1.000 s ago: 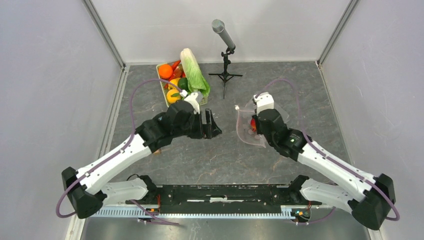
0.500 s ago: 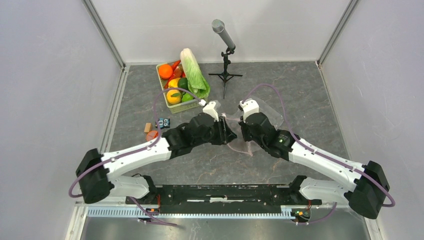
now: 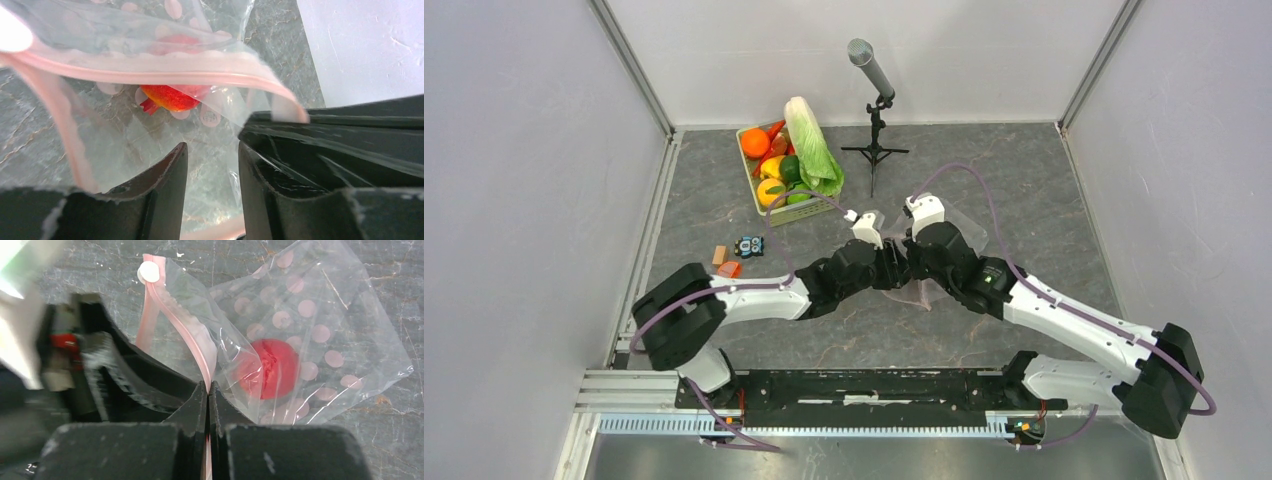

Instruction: Open the zip-top bag and remove the fake food

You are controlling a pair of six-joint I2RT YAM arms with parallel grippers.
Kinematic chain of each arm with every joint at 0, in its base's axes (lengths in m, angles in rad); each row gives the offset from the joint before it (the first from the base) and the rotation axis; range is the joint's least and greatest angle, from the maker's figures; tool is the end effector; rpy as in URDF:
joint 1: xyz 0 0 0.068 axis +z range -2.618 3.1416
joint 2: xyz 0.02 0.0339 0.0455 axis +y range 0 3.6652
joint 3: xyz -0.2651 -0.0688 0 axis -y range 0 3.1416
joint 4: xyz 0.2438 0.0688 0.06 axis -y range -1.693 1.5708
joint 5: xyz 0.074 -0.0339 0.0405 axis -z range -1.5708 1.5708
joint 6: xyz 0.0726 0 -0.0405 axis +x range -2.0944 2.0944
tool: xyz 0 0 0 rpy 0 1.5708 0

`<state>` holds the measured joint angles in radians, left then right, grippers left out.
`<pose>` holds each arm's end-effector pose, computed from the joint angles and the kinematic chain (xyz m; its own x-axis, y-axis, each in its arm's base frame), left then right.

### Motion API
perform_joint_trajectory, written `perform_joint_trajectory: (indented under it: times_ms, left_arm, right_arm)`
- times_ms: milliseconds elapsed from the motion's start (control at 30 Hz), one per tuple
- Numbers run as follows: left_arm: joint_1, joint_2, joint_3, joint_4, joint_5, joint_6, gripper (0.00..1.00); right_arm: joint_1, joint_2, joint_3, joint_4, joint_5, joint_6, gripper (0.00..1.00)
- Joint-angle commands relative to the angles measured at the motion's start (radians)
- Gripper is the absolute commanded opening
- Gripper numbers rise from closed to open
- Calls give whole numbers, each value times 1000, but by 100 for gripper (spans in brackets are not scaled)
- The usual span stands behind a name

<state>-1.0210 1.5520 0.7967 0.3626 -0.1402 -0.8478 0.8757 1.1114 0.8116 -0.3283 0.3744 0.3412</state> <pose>0.2012 -0.3088 0.1993 -0.7148 -0.2546 -0.6514 0.3640 0.6598 -0.6574 0.1918 0.1885 0.2532 -0.5304 -0.1498 -0.8344 -0.3691 0.9269 0.0682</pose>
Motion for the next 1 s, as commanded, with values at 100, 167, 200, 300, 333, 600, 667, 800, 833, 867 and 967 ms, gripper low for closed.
perform_joint_trajectory:
  times_ms: [100, 167, 200, 300, 333, 600, 667, 800, 833, 867, 967]
  left_arm:
    - [-17, 140, -23, 299, -66, 81, 54]
    - [-17, 176, -25, 348, -88, 105, 60]
    - [-17, 192, -24, 374, -93, 120, 61]
    - [-17, 243, -16, 434, -118, 152, 68]
    - [-17, 260, -16, 452, -135, 153, 71]
    - [-17, 449, -58, 889, -96, 221, 79]
    - [-19, 512, -69, 1043, -57, 240, 80]
    - [-25, 570, -62, 1156, -30, 291, 82]
    - [-27, 573, -58, 1157, -25, 301, 82]
    - [-27, 575, -54, 1159, -22, 311, 83]
    - [-25, 582, -43, 1181, -8, 336, 85]
  right_arm:
    - [20, 9, 79, -17, -18, 47, 0]
    - [29, 16, 86, -23, -31, 51, 0]
    - [37, 19, 91, -27, -36, 53, 0]
    - [55, 27, 103, -44, -43, 66, 0]
    - [64, 28, 106, -50, -46, 72, 0]
    - [112, 37, 110, -58, -81, 117, 0]
    - [119, 48, 115, -64, -83, 118, 0]
    - [129, 69, 133, -75, -86, 120, 0]
    - [131, 73, 141, -78, -86, 118, 0]
    - [132, 76, 147, -80, -85, 119, 0]
    - [136, 81, 169, -90, -83, 119, 0]
